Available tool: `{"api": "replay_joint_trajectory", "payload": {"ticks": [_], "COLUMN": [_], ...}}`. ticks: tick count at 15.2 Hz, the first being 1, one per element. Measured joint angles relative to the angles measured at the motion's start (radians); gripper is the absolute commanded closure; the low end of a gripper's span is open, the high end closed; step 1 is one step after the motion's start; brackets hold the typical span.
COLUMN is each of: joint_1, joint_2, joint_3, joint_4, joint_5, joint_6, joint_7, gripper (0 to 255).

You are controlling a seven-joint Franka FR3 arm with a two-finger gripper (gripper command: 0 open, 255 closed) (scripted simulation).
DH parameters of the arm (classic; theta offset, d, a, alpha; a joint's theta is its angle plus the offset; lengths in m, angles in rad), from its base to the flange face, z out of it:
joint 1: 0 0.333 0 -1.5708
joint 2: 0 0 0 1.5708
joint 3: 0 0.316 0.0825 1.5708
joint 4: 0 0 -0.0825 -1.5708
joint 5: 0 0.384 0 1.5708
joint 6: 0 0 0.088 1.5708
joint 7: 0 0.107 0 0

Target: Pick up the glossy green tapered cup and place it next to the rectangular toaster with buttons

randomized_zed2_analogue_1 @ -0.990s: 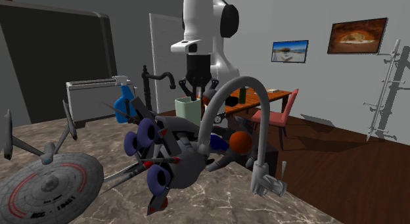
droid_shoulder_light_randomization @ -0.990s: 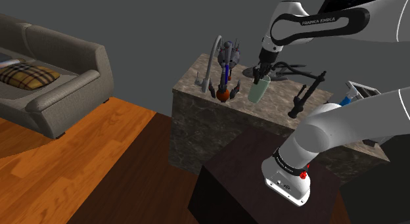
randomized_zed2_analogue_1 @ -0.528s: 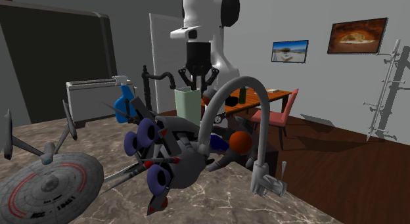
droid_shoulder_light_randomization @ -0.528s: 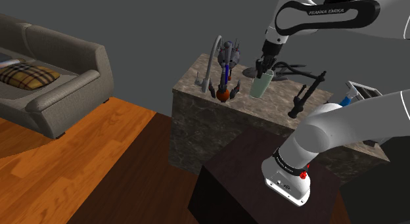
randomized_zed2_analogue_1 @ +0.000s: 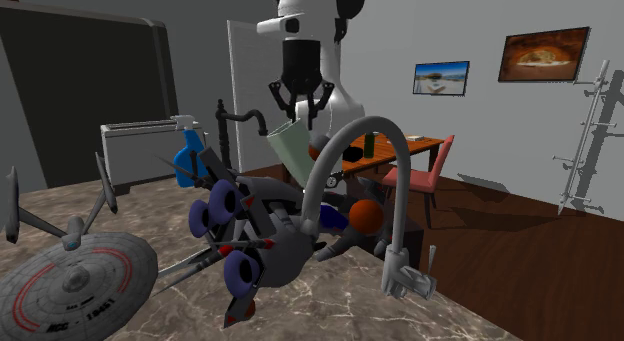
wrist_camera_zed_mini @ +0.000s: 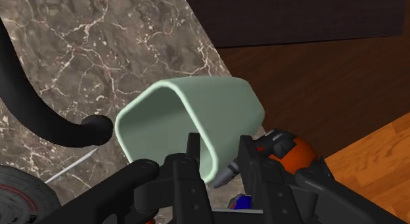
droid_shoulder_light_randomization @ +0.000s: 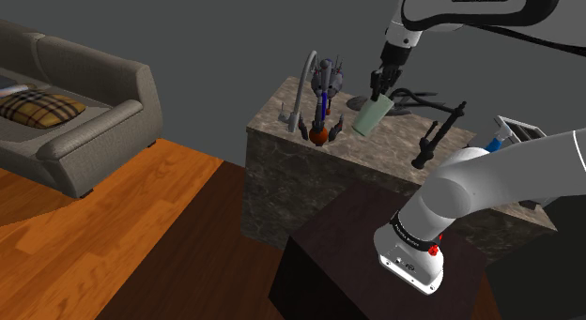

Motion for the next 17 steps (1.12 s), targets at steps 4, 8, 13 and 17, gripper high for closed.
{"api": "replay_joint_trajectory", "payload": {"ticks": [4,8,13,17], "joint_1": [0.003,0.005,0.009,0.011], "joint_2": [-0.004,0.000,0.010,0.020], "joint_3": [0.009,0.014,0.021,0.027], "joint_4": [0.051,0.108,0.181,0.243], "joint_5": [0.007,0.012,0.019,0.024], "joint_6": [-0.053,-0.104,-0.166,-0.219], "joint_7": [-0.002,-0.006,-0.008,-0.010], "gripper": [255,255,255,255]}}
